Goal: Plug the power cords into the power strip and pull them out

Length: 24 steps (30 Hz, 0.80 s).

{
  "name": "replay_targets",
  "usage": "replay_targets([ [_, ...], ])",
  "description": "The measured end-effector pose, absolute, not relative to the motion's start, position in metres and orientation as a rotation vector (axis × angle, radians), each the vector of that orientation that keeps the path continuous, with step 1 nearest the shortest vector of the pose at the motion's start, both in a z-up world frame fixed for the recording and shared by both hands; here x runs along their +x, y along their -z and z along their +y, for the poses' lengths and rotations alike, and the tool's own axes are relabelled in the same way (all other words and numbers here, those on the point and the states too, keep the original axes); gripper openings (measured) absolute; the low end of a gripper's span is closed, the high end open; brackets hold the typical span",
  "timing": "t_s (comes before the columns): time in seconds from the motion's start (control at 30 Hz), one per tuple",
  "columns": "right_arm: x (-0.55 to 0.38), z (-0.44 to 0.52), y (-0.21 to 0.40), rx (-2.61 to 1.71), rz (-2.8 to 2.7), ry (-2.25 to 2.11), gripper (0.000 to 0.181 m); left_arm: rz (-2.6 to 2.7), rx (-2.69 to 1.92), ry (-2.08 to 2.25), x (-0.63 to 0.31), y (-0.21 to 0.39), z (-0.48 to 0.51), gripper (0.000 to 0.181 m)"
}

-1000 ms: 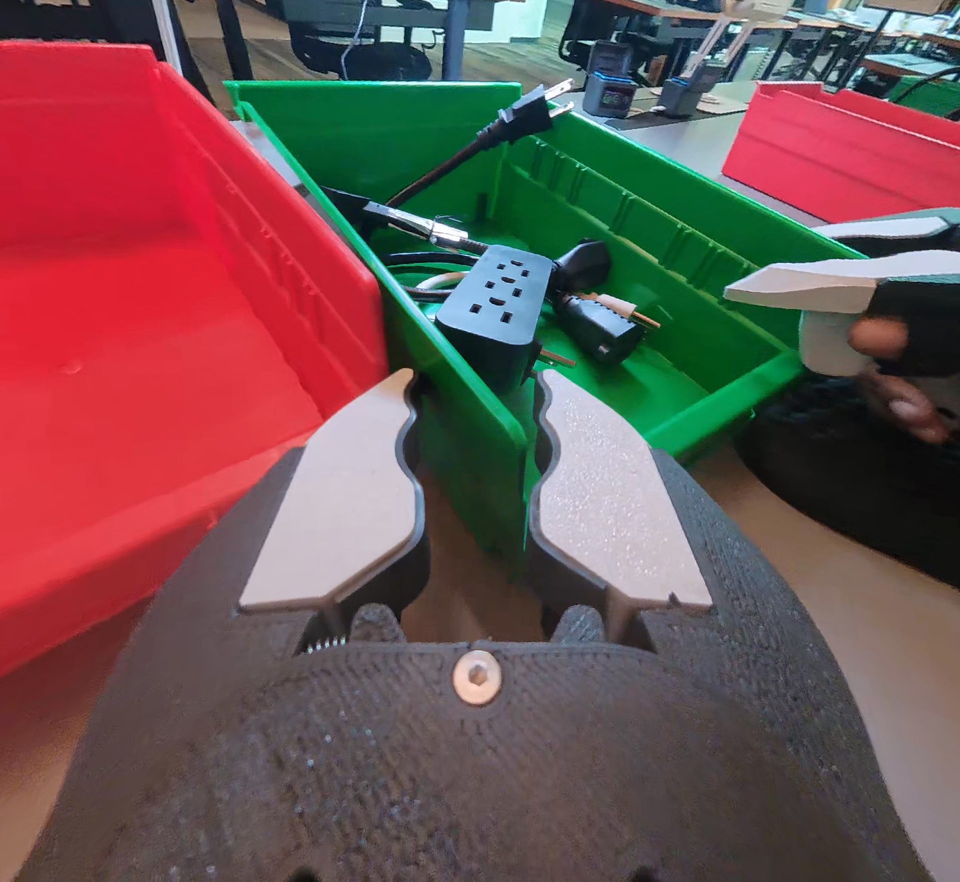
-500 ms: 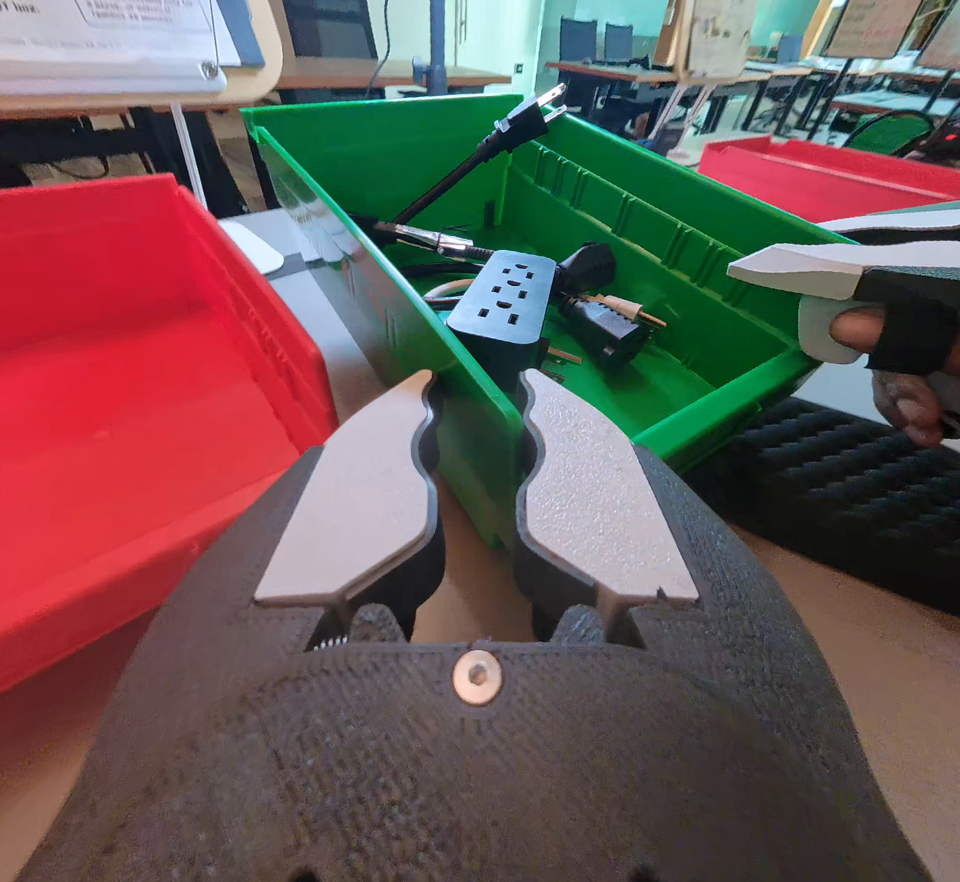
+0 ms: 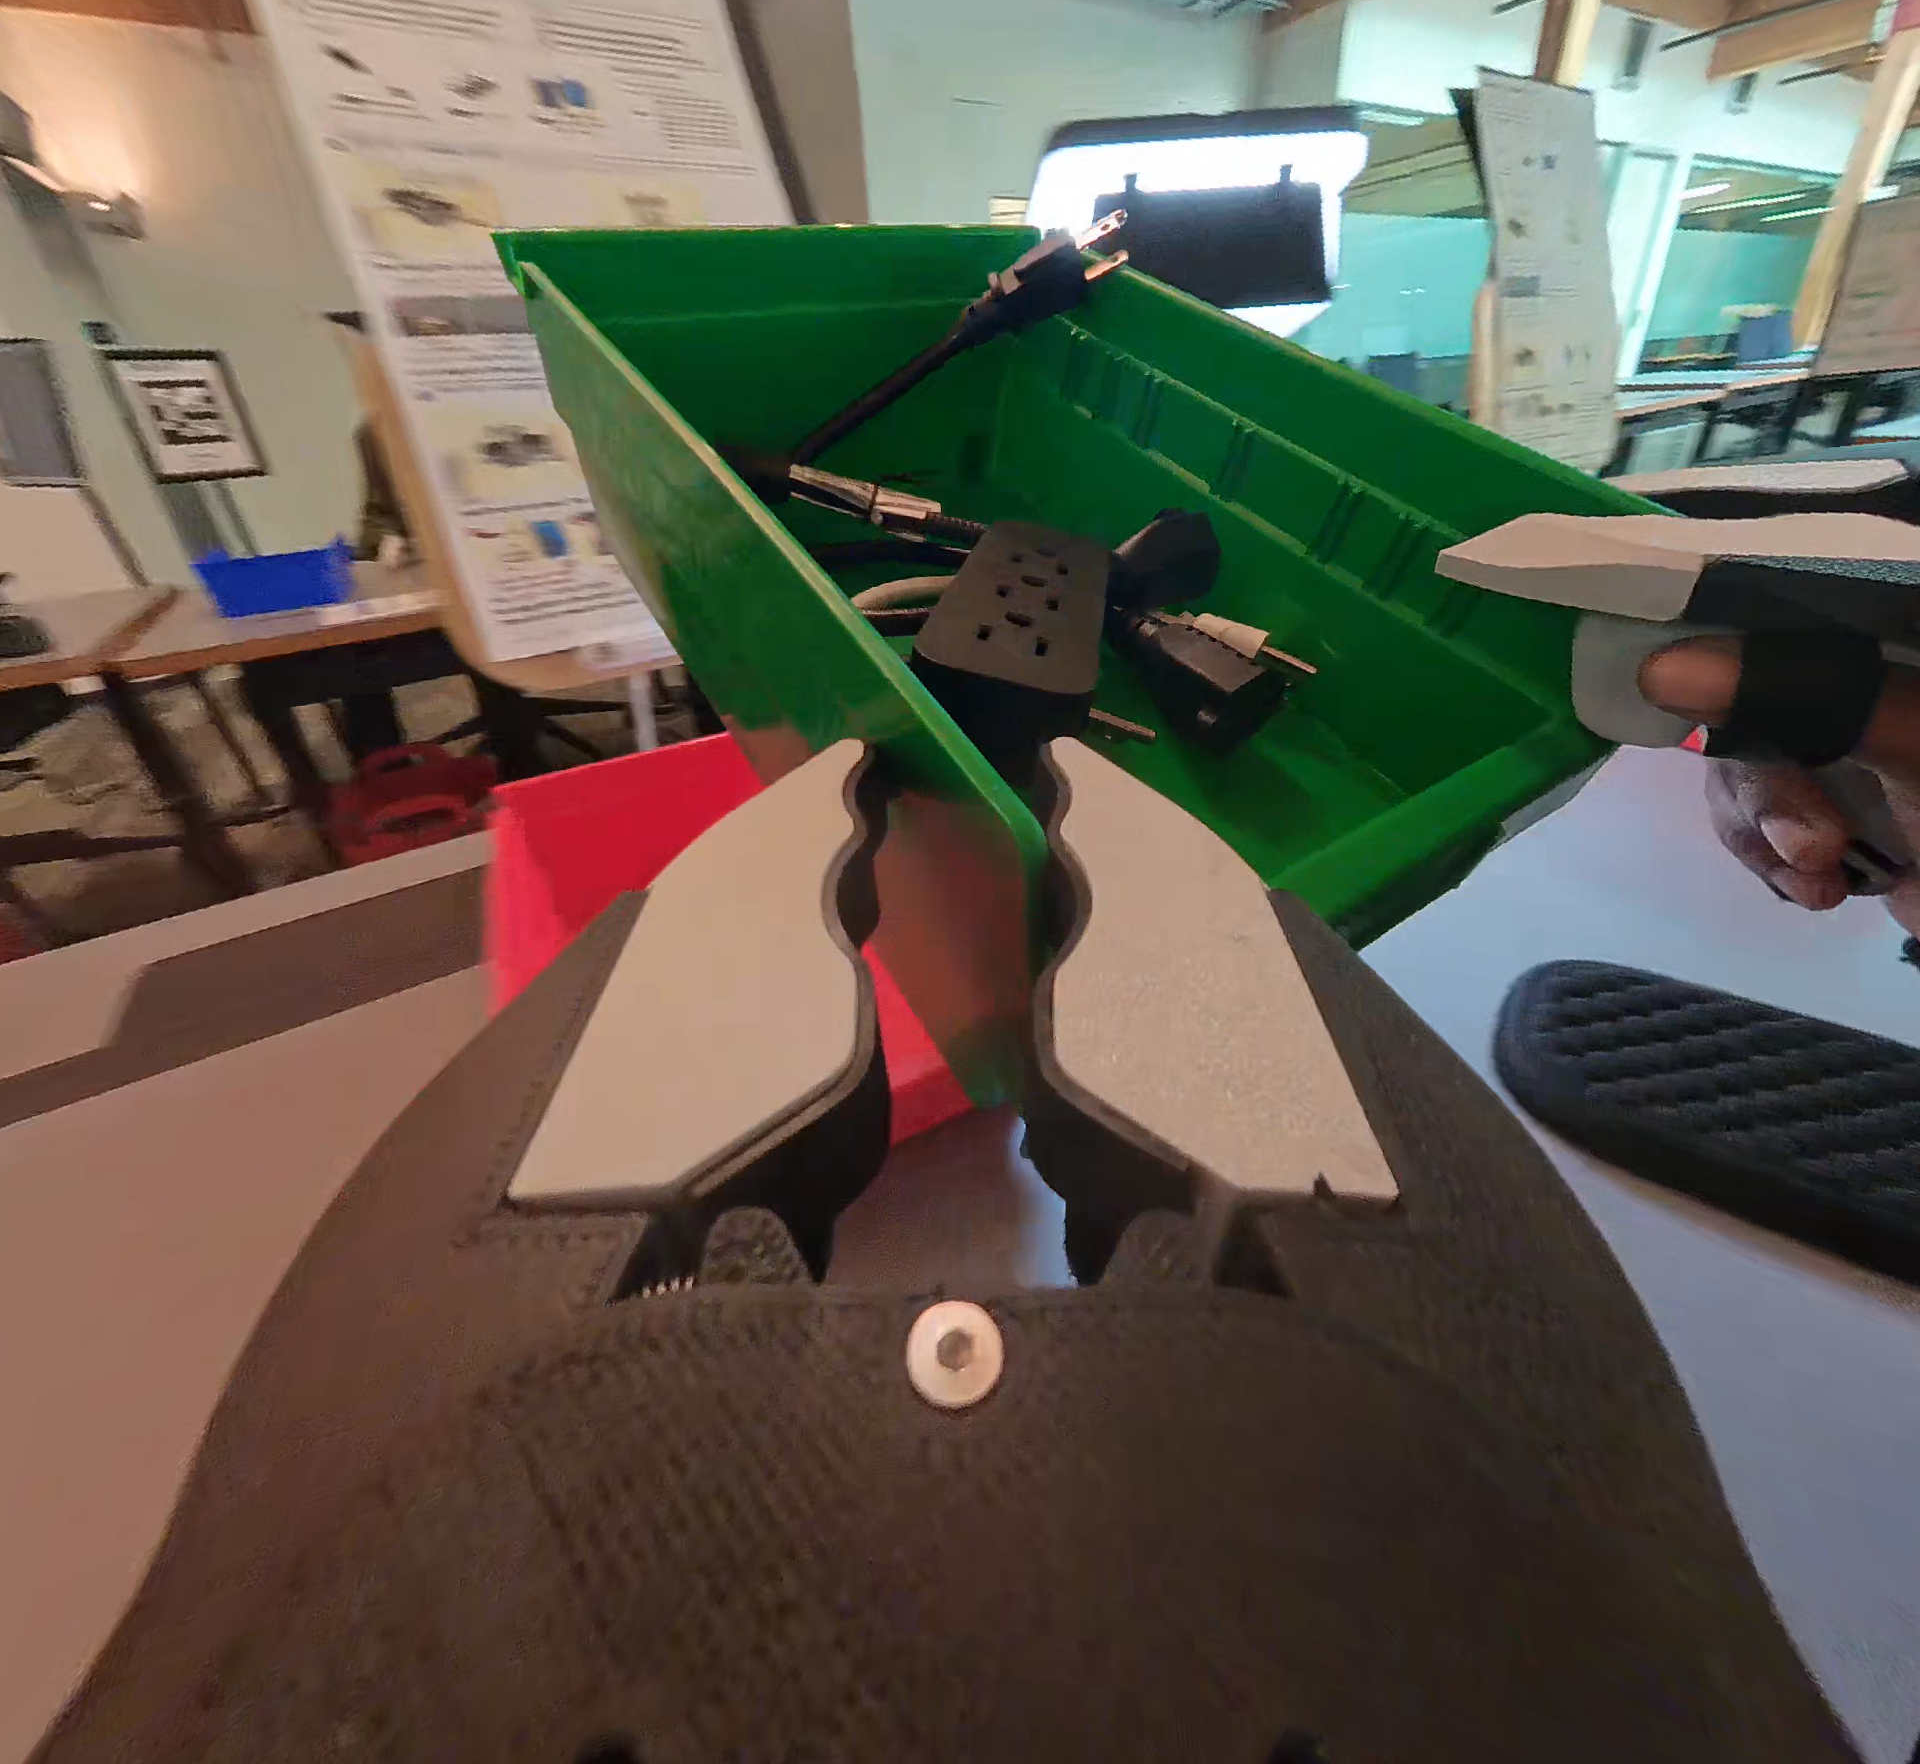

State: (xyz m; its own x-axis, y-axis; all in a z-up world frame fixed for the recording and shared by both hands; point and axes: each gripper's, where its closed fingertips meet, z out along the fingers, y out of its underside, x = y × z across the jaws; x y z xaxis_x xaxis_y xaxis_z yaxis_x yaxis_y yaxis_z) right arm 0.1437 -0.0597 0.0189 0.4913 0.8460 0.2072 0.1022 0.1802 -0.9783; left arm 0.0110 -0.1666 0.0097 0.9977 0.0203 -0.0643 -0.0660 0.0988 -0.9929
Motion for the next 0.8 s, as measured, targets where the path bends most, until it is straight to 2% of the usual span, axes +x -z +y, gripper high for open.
replay_targets([
  [0.23,-0.01,-0.143,-0.024,-1.189,-1.147,-0.939,0.025,-0.12,-1.509,-0.32,-0.11,-0.029,-0.279,0.027],
  [0.33,-0.061,-0.167,-0.011,-1.189,-1.187,-1.058,0.024,-0.193,-1.546,-0.393,-0.147,-0.02,-0.312,0.027],
  [0.5,-0.11,-0.2,0.048,-1.289,-1.27,-1.194,0.026,-0.286,-1.632,-0.45,-0.184,0.018,-0.348,0.027],
  [0.57,-0.119,-0.214,0.072,-1.334,-1.315,-1.239,0.028,-0.271,-1.639,-0.553,-0.192,0.033,-0.362,0.018],
  [0.7,-0.13,-0.218,0.139,-1.495,-1.4,-1.228,0.024,-0.39,-1.723,-0.413,-0.201,0.095,-0.365,0.018],
  [0.8,-0.13,-0.213,0.136,-1.431,-1.397,-1.141,0.025,-0.437,-1.689,-0.382,-0.203,0.118,-0.366,0.018],
])
